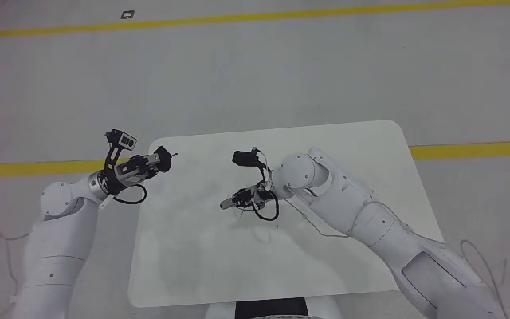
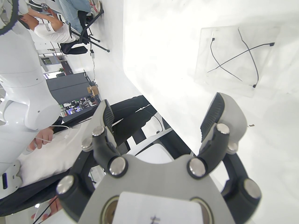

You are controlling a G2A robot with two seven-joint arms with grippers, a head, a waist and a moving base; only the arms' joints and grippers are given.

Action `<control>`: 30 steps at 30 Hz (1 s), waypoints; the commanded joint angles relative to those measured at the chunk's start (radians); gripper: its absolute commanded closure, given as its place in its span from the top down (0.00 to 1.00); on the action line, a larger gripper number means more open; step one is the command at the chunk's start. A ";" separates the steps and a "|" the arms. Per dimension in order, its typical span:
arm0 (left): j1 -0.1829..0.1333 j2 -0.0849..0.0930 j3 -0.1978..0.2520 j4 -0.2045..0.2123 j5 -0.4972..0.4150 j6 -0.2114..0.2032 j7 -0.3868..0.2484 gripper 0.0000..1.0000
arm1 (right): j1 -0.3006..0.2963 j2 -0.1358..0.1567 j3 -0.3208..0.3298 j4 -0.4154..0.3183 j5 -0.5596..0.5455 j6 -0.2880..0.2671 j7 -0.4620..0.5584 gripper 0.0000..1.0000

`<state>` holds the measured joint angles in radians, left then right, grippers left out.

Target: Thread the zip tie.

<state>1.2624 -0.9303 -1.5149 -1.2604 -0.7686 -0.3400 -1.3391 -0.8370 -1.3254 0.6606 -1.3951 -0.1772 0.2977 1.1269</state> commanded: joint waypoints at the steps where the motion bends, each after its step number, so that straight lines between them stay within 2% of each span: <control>1: 0.000 0.000 0.000 0.000 0.000 0.000 0.000 0.00 | 0.000 0.000 0.000 0.000 0.000 0.000 0.000 1.00; 7: 0.000 0.000 0.000 0.000 0.000 0.000 0.000 0.00 | -0.010 -0.001 -0.008 -0.010 -0.009 -0.002 -0.019 1.00; 10: 0.000 0.000 0.000 0.000 0.000 0.000 0.000 0.00 | 0.000 -0.006 -0.032 -0.027 -0.042 0.036 -0.010 1.00; 13: 0.000 0.000 0.000 0.000 0.000 0.000 0.000 0.00 | 0.015 -0.016 -0.058 -0.026 -0.066 0.042 0.000 1.00; 17: 0.000 0.000 0.000 0.000 0.000 0.000 0.000 0.00 | 0.038 -0.036 -0.093 -0.008 -0.105 0.042 0.003 1.00; 23: 0.000 0.000 0.000 0.000 0.000 0.000 0.000 0.00 | 0.073 -0.077 -0.129 0.069 -0.169 0.042 0.002 1.00; 28: 0.000 0.000 0.000 0.000 0.000 0.000 0.000 0.00 | 0.081 -0.116 -0.155 0.122 -0.237 0.042 -0.047 1.00; 30: 0.000 0.000 0.000 0.000 0.000 0.000 0.000 0.00 | 0.080 -0.117 -0.153 0.123 -0.238 0.042 -0.050 1.00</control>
<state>1.2624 -0.9303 -1.5149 -1.2604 -0.7686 -0.3400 -1.3391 -0.7568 -1.4430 0.5061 -1.2716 -0.4162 0.3400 1.0768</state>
